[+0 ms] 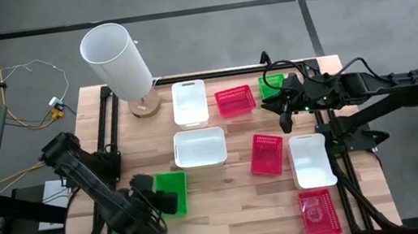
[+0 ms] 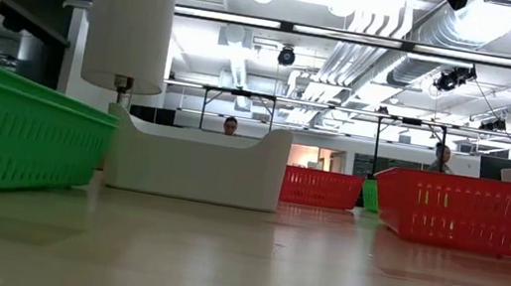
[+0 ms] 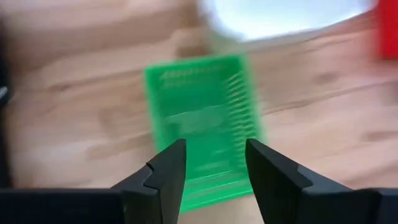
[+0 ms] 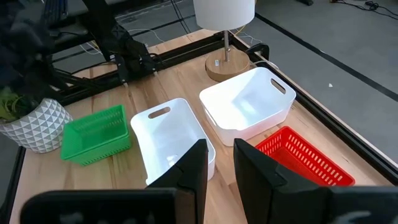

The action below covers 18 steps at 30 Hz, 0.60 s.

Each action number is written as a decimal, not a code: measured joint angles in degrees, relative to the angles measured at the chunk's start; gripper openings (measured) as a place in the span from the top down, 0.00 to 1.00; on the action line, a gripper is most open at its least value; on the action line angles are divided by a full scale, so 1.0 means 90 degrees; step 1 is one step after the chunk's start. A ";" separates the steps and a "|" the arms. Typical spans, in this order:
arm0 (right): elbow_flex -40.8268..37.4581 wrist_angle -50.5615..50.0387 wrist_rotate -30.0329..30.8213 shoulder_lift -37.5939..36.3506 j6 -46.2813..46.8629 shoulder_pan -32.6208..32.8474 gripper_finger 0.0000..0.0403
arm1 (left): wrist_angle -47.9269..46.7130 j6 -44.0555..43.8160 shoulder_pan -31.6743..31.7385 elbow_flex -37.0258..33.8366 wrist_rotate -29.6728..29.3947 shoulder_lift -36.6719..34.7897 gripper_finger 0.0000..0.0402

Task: Stack baskets by color
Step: Stack the top green bin on the bottom green bins

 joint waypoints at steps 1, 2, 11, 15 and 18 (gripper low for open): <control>0.0000 0.0001 0.0000 0.0000 -0.0001 -0.0001 0.83 | 0.0078 0.0208 0.0000 0.0000 -0.0322 -0.0205 0.61; 0.0000 0.0001 0.0000 0.0001 -0.0002 -0.0001 0.83 | 0.0186 0.0506 0.0000 0.0000 -0.0713 -0.0432 0.61; 0.0000 0.0023 -0.0182 0.0000 0.0013 -0.0001 0.83 | 0.2385 0.6014 0.1111 0.0002 -0.2090 -0.2157 0.61; 0.0000 0.0023 -0.0429 -0.0001 -0.0027 0.0001 0.83 | 0.3609 0.8998 0.2185 0.0002 -0.1466 -0.2396 0.62; 0.0000 0.0024 -0.0476 -0.0001 -0.0129 0.0000 0.83 | 0.4405 1.0747 0.2996 0.0002 -0.0566 -0.2419 0.62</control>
